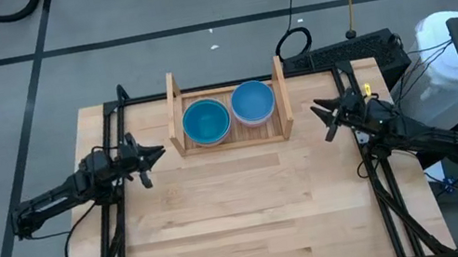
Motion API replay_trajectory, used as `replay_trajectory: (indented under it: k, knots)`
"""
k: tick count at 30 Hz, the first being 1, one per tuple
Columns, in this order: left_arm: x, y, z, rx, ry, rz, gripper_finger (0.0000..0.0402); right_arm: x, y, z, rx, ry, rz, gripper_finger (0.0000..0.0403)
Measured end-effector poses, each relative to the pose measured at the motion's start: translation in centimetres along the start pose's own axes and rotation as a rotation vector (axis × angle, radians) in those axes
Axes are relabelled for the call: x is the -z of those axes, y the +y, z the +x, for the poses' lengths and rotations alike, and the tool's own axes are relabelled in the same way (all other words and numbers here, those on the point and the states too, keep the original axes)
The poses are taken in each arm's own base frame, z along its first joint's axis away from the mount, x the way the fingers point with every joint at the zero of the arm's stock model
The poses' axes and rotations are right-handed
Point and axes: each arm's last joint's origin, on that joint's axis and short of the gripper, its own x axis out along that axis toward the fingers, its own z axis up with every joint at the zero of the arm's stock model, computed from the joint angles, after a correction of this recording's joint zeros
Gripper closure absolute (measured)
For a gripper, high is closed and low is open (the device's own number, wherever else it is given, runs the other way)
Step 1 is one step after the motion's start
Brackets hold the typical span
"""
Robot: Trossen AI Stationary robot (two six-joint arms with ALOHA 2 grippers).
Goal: Place and stack bowls onto a shelf
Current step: Return to Home Position
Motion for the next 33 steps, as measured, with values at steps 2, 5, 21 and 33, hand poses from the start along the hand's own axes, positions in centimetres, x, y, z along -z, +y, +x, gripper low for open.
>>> replay_trajectory:
  k: [2, 5, 21, 33]
  knots:
    - [0.02, 0.00, 0.00, 0.000, 0.002, 0.000, 0.0344, 0.44, 0.03, 0.10, -0.016, 0.014, 0.011, 0.0287]
    - [0.03, 0.00, 0.00, 0.001, 0.003, 0.000, 0.0344, 0.81, 0.11, 0.20, -0.043, 0.022, 0.034, 0.0287]
    - [0.06, 0.00, 0.01, 0.000, 0.007, -0.023, 0.0344, 0.49, 0.28, 0.38, -0.087, -0.055, 0.144, 0.0287]
    - [-0.01, 0.00, 0.01, -0.001, -0.002, -0.047, 0.0344, 0.43, 0.28, 0.38, -0.086, -0.062, 0.140, 0.0287]
